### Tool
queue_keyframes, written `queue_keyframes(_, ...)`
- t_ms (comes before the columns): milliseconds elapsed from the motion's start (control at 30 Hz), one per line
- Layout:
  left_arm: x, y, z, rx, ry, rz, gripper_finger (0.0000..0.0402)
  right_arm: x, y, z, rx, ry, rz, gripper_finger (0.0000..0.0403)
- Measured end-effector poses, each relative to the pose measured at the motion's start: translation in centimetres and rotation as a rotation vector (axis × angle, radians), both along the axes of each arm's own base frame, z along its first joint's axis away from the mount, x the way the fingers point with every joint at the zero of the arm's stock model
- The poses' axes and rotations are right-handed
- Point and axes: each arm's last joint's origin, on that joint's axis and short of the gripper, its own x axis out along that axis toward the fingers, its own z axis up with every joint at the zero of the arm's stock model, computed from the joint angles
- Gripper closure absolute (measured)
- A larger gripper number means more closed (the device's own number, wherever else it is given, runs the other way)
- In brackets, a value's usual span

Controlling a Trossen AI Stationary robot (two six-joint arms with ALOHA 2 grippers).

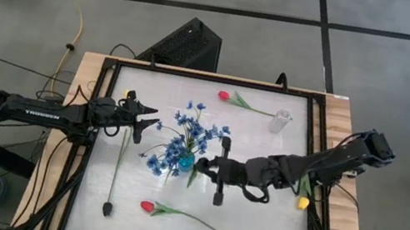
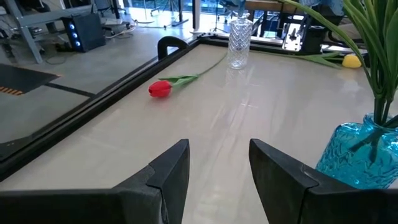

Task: Sort flowers into vase by color
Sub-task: Put the right black tulip into the blue vase

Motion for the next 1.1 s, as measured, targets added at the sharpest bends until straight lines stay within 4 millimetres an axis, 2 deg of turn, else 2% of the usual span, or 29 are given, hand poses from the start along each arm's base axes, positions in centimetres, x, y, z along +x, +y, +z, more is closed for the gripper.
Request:
queue_keyframes(167, 0.0, 0.0, 0.0, 0.006, 0.004, -0.001, 0.0246, -1.4, -0.6, 1.7, -0.004, -0.033, -0.072, 0.0372)
queue_keyframes(267, 0.0, 0.0, 0.0, 0.01, 0.007, -0.001, 0.0246, -2.0, -1.0, 2.0, -0.021, -0.012, -0.107, 0.0375)
queue_keyframes(633, -0.1, 0.0, -0.1, 0.011, 0.021, 0.016, 0.0246, -1.0, -1.2, 0.9, -0.033, 0.023, -0.119, 0.0373)
queue_keyframes(1100, -0.1, 0.0, -0.2, 0.011, 0.021, 0.015, 0.0246, -0.9, -1.4, 1.1, -0.018, 0.002, -0.124, 0.0371)
